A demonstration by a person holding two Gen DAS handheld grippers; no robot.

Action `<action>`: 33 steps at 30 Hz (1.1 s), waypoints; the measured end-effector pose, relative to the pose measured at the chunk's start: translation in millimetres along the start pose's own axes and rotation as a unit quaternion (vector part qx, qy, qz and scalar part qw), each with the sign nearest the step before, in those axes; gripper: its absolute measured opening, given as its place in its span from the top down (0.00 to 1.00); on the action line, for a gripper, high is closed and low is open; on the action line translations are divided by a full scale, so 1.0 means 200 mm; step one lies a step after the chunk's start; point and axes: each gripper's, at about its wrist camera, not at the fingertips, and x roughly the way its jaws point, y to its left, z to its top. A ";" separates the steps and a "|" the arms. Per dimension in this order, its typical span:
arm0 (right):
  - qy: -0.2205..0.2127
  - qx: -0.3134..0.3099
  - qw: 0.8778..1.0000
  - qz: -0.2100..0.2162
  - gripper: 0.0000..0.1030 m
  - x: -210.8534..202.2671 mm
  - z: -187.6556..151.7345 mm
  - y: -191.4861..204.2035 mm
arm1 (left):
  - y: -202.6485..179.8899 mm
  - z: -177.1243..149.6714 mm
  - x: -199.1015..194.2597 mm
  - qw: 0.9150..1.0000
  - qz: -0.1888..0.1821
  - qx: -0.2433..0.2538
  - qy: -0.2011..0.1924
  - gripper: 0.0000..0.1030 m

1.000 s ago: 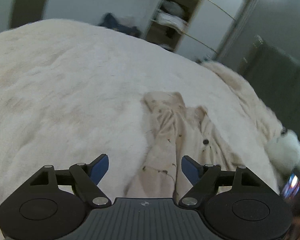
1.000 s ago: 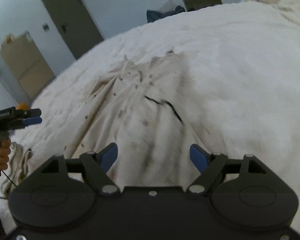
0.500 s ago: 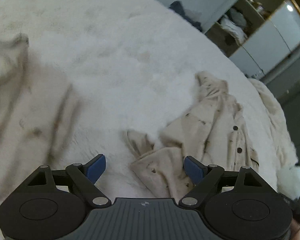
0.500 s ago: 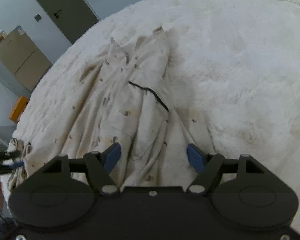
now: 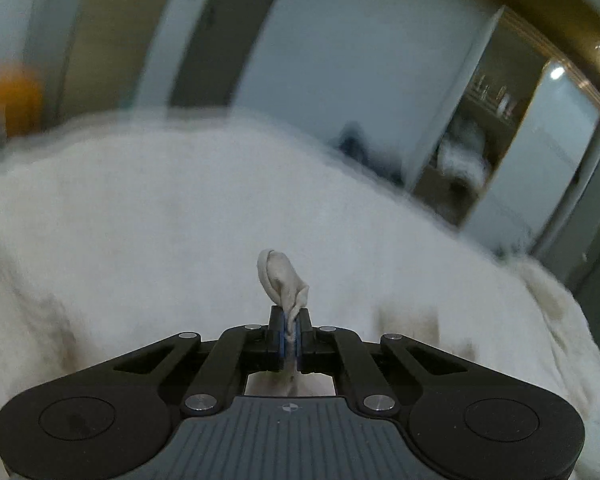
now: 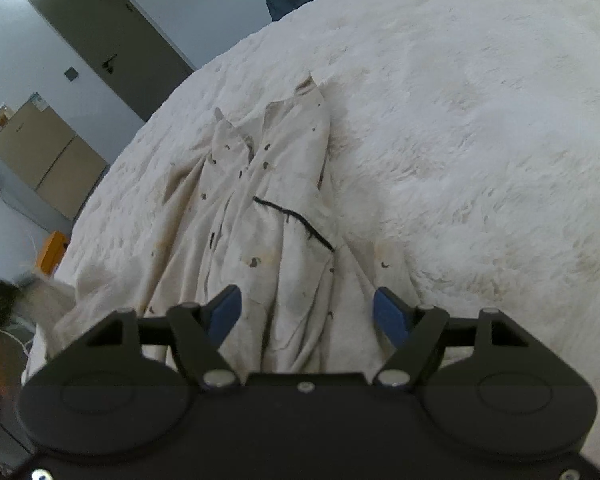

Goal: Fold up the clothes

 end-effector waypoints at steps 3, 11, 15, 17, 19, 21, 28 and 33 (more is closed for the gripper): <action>0.001 -0.002 1.000 -0.002 0.31 0.01 0.00 0.01 | 0.07 0.15 -0.06 0.998 0.038 0.015 -0.043 0.95; -0.009 -0.009 1.000 0.000 0.31 -0.02 0.00 0.02 | 0.48 0.08 0.03 0.981 0.161 -0.073 0.076 0.39; -0.002 -0.010 1.000 -0.006 0.31 0.00 -0.01 0.02 | 0.68 0.01 0.02 0.971 0.162 -0.138 0.106 0.38; 0.001 -0.013 1.000 -0.008 0.31 0.01 -0.02 0.03 | 0.73 -0.01 0.07 0.967 0.159 -0.154 0.123 0.37; 0.001 -0.016 1.000 -0.008 0.31 0.02 -0.02 0.03 | 0.78 -0.03 0.12 0.964 0.158 -0.167 0.130 0.37; 0.001 -0.015 1.000 -0.010 0.31 0.02 -0.02 0.03 | 0.86 -0.04 0.20 0.962 0.158 -0.176 0.134 0.37; -0.003 -0.024 1.000 -0.014 0.31 0.01 -0.02 0.03 | 1.06 -0.01 0.59 0.961 0.087 -0.179 0.192 0.37; 0.011 -0.044 0.999 -0.031 0.31 0.08 -0.02 0.04 | 1.00 0.03 0.78 0.959 0.120 -0.124 0.227 0.99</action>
